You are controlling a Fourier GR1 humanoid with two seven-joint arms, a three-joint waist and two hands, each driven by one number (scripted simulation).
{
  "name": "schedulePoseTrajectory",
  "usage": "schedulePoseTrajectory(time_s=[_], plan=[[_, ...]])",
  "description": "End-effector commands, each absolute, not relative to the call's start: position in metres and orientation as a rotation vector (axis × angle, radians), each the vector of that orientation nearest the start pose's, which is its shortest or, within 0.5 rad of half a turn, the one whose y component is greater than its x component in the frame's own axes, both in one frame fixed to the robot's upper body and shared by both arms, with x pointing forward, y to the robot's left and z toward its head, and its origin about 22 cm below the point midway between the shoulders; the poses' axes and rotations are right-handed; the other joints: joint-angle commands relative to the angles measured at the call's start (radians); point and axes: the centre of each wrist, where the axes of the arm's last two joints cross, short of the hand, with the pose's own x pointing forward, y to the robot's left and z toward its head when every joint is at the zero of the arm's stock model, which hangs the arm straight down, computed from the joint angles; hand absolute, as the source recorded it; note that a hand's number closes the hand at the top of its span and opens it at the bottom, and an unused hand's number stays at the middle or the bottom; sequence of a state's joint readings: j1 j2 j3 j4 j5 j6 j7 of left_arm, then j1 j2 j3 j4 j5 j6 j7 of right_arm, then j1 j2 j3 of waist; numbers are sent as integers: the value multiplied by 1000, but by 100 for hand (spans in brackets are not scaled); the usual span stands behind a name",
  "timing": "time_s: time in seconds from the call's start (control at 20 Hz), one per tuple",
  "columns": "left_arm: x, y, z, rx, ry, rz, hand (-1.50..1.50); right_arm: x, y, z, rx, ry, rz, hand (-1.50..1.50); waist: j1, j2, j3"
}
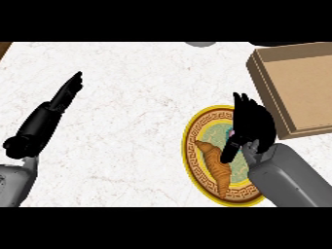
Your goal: Pick the cupcake from the plate and place it in the cardboard box
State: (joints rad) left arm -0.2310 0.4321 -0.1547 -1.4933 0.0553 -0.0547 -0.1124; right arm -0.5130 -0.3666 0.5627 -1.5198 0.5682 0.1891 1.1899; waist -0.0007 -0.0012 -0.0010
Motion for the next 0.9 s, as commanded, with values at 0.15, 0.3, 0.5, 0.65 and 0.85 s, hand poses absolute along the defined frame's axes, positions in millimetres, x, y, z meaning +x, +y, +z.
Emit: schedulePoseTrajectory(time_s=[0.15, 0.3, 0.5, 0.65, 0.85], plan=[[284, 280, 63, 110, -1745, -530, 0, 304, -146, 76, -1065, -507, 899, -150, 1, -3, 0], [295, 267, 64, 112, -1750, -529, 0, 303, -149, 75, -1087, -522, 872, -150, -4, -1, 0], [288, 282, 67, 108, -1748, -536, 0, 300, -144, 56, -1048, -534, 860, -150, 4, 0, 1], [295, 255, 62, 82, -1750, -508, 0, 297, -151, 57, -1011, -538, 906, -150, -2, 0, 1], [288, 260, 58, 113, -1756, -524, 0, 306, -150, 52, -1043, -642, 987, 150, 4, 1, 1]])
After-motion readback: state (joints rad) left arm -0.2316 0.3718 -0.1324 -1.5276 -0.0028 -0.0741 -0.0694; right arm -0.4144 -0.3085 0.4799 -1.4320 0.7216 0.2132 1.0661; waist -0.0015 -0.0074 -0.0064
